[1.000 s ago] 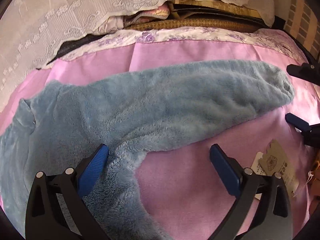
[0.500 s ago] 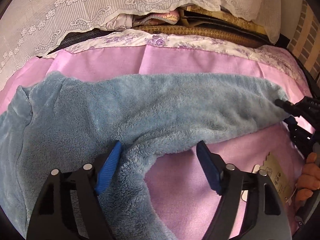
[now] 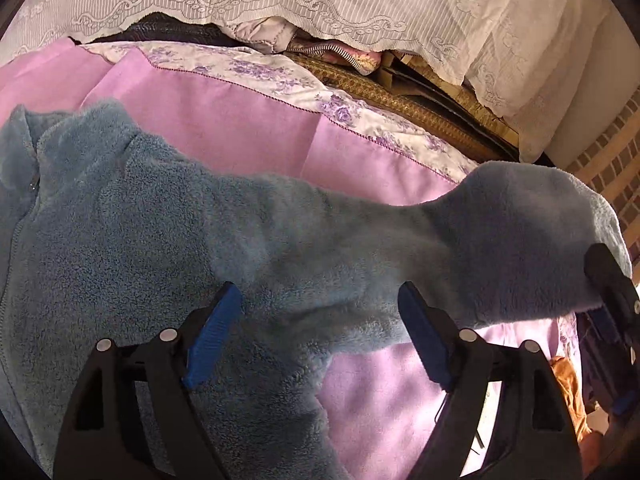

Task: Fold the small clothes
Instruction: 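Lift the sleeve cuff with the right gripper and lay it across the jacket body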

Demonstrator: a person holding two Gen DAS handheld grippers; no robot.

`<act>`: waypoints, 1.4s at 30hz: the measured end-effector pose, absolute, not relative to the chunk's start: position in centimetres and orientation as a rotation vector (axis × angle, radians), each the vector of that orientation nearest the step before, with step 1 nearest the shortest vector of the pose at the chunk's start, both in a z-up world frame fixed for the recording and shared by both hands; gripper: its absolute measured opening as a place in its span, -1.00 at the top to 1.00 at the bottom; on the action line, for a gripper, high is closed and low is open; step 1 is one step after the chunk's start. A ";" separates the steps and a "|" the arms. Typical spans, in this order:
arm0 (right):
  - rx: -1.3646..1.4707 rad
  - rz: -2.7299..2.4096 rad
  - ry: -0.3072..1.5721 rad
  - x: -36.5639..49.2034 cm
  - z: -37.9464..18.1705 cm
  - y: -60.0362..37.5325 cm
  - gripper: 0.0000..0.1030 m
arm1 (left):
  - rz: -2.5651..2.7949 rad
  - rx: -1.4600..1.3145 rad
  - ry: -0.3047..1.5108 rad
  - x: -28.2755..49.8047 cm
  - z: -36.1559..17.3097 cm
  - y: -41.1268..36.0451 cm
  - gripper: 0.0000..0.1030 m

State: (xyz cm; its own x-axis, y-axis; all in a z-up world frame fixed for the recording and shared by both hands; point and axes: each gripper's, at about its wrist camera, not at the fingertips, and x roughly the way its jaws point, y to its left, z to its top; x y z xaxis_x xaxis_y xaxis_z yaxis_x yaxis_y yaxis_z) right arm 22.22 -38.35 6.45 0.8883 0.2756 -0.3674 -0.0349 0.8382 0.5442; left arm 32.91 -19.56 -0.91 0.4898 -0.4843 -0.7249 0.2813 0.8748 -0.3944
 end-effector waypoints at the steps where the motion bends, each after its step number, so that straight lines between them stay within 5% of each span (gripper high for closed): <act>1: 0.547 0.185 0.457 22.2 6.6 -37.5 0.69 | -0.471 -0.242 0.959 33.1 -1.0 -19.5 -0.53; 11: 0.420 0.242 0.477 22.7 8.2 -29.8 0.68 | -0.440 -0.181 0.835 32.2 2.5 -17.0 -0.53; 24: 0.388 0.455 0.528 25.4 9.9 -17.7 0.66 | -0.223 -0.122 0.694 31.3 6.1 -2.9 -0.52; 33: 0.363 0.512 0.622 28.5 7.5 -11.3 0.44 | -0.126 -0.182 0.757 32.6 2.4 3.4 -0.53; 39: 0.396 0.547 0.728 29.2 4.9 -12.0 0.12 | -0.089 -0.209 0.879 32.5 -0.8 4.6 -0.55; 42: 0.458 0.527 0.714 28.7 5.4 -14.6 -0.15 | -0.116 -0.290 0.838 30.6 -0.1 6.2 -0.75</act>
State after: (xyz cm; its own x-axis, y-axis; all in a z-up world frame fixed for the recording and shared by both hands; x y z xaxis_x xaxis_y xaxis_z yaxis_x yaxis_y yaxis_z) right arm 28.66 -14.58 5.43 0.6379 0.5938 -0.4904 -0.2927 0.7759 0.5589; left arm 30.61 6.20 -0.06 0.6654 -0.2148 -0.7150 -0.0127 0.9543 -0.2985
